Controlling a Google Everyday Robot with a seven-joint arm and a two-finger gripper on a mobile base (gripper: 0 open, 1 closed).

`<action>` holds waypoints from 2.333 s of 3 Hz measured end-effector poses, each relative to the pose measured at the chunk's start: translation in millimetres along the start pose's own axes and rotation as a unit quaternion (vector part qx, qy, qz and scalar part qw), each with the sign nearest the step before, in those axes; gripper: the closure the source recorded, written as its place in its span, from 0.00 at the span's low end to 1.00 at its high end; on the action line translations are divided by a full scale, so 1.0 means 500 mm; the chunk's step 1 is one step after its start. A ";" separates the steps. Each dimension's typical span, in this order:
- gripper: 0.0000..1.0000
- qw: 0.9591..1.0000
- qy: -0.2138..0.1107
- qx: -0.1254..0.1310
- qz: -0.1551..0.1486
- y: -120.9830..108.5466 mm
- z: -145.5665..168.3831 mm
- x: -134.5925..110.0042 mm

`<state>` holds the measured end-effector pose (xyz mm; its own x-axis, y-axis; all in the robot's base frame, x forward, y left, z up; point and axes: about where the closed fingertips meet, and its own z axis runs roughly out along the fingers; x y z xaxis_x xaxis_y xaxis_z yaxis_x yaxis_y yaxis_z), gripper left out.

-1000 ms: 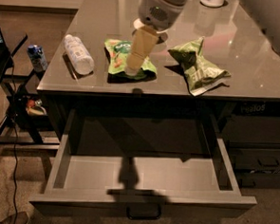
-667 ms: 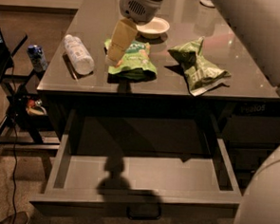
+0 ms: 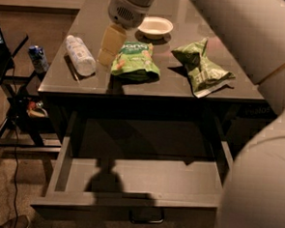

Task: Place blue plastic bottle into top drawer

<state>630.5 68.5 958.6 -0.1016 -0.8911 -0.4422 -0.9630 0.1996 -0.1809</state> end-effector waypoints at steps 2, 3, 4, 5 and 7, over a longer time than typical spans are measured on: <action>0.00 0.999 0.013 -0.039 -0.014 -0.036 0.102 -0.068; 0.00 0.999 0.010 -0.037 -0.013 -0.042 0.101 -0.073; 0.00 0.999 -0.003 -0.038 0.002 -0.054 0.133 -0.089; 0.00 0.999 -0.015 -0.044 0.025 -0.077 0.173 -0.113; 0.00 0.996 -0.023 -0.060 0.061 -0.114 0.225 -0.141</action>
Offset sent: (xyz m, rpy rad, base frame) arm 0.0573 0.0675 -0.0316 -0.0373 0.1077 0.0757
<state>720.5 165.8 901.3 -0.2107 -0.8434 -0.4942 -0.9673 0.2528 -0.0189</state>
